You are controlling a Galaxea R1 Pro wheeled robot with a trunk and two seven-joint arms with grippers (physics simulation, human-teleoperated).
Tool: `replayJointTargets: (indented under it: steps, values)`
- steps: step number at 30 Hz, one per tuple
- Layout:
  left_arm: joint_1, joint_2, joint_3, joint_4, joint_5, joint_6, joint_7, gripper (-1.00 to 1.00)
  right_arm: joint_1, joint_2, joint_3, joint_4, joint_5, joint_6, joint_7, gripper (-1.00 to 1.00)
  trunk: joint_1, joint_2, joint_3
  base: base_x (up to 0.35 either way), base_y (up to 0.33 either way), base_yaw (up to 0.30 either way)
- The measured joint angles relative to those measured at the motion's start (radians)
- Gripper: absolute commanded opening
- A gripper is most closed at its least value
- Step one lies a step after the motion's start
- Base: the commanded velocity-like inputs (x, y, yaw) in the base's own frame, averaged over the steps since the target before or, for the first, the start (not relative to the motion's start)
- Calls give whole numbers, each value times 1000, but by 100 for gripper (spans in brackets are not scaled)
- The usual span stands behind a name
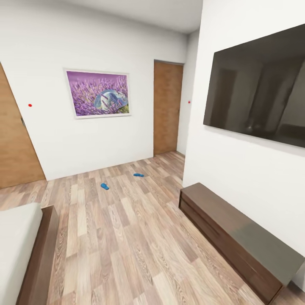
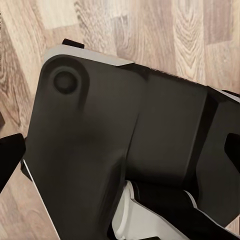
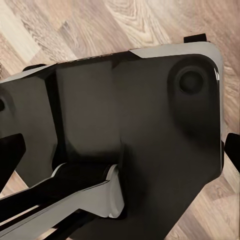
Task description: In the bedroom, move the book from the bed onto either nightstand, and place the two sandals side by side next to the bed.
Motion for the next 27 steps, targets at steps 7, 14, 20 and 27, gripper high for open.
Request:
replayJointTargets:
  steps: [7, 14, 20, 27]
  values:
    - [0, 0, 0, 0, -1, 0, 0, 100, 0, 0, 0, 0, 0, 0, 0, 100, 0, 0, 0, 212, 0, 116]
    - [0, -1, 0, 0, 0, 0, 0, 100, 0, 0, 0, 0, 0, 0, 0, 100, 0, 0, 0, 212, 0, 83]
    - [0, -1, 0, 0, 0, 0, 0, 100, 0, 0, 0, 0, 0, 0, 0, 100, 0, 0, 0, 212, 0, 72]
    - [0, 0, 0, 0, 0, 0, 0, 100, 0, 0, 3, 0, -1, 0, 0, 100, 0, 0, 0, 212, 0, 70]
